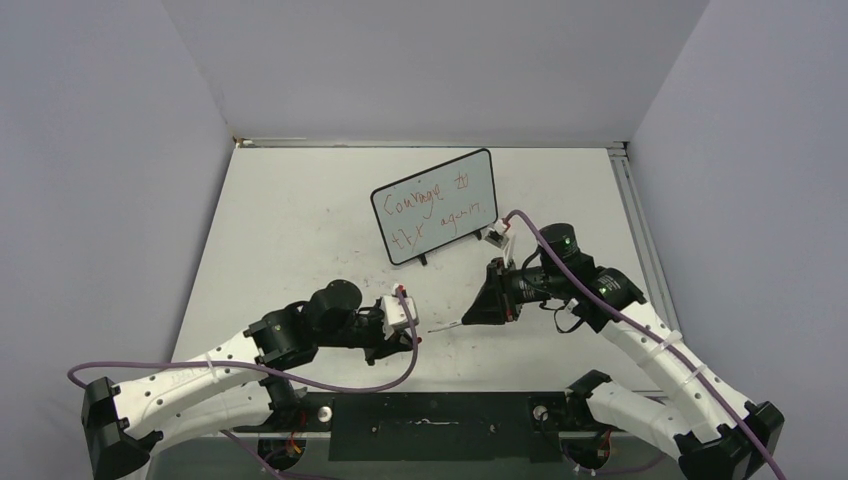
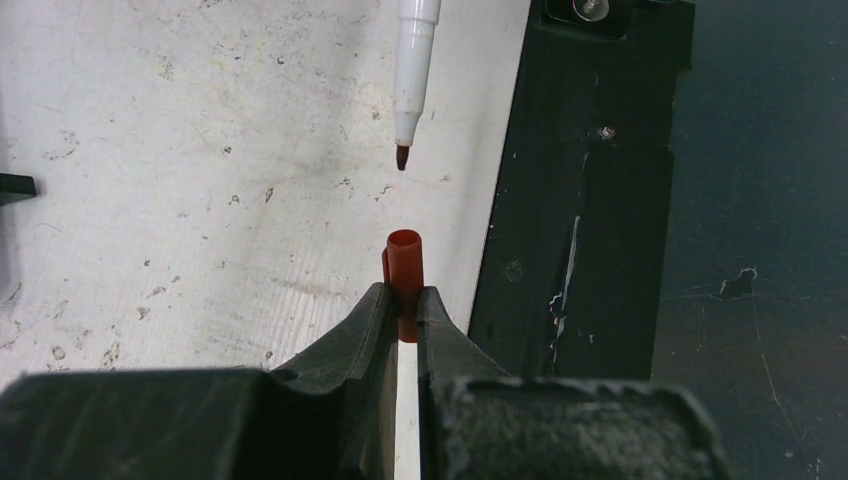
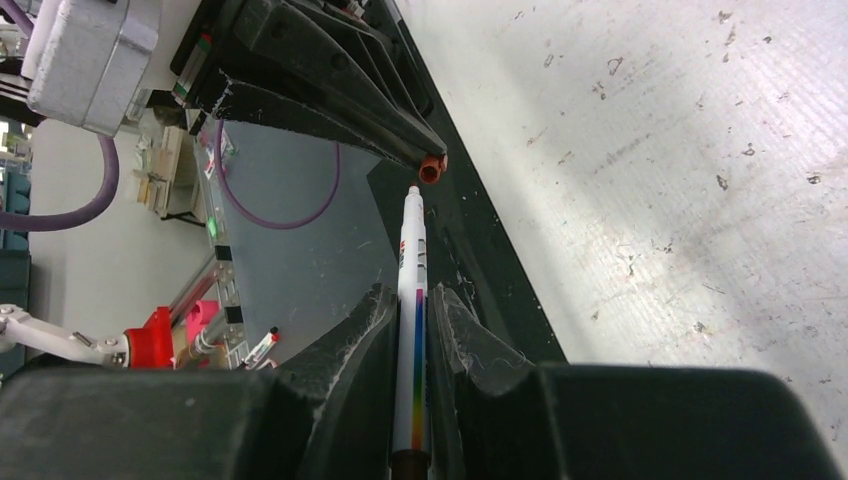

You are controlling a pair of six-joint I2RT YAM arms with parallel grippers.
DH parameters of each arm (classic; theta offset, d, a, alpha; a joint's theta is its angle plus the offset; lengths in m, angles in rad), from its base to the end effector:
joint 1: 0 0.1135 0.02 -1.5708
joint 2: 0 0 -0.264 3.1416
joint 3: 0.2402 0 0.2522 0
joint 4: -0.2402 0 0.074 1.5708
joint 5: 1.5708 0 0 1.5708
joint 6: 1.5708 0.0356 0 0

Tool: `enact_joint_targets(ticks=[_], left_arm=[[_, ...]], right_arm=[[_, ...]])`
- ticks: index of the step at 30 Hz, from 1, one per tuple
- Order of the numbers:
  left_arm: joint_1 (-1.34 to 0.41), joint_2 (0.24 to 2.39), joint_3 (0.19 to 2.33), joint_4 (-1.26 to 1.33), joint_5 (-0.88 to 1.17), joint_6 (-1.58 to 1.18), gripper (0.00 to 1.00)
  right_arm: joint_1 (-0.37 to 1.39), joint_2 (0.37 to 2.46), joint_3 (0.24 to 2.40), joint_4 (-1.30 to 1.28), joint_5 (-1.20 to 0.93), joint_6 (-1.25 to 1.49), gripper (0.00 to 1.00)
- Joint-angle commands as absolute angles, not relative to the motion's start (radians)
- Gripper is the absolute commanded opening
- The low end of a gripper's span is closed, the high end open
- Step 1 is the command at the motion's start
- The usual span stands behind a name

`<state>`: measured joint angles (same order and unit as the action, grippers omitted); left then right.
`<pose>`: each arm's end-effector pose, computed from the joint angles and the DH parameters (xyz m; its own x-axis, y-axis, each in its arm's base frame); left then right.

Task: Write a sentence on the whiteboard
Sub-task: Close the whiteboard marker at the center of the board.

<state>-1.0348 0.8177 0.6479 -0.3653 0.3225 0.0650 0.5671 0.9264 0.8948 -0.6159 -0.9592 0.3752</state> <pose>0.0841 -0.1637 0.2689 -0.1978 0.4537 -0.8689 0.9696 0.2210 -0.1054 0.1391 0.1231 0.3198 -0.7883 -0.2526 -0.5611 -0.6130 0.2430 0.7518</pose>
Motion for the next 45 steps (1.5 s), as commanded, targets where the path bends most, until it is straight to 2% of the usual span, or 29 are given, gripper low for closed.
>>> enact_joint_targets(ticks=[1,15,45], left_arm=[[-1.046,0.819,0.683,-0.340,0.354,0.079,0.00],[-1.054,0.815,0.683,-0.342,0.345,0.081,0.00],[-1.063,0.822,0.686,-0.347,0.339,0.081,0.00]], right_arm=[[0.602,0.943,0.922,-0.581,-0.978,0.364,0.05],[0.672,0.988,0.905,-0.554,-0.927,0.365,0.05],[0.682,1.020,0.904,-0.570,-0.907,0.336,0.05]])
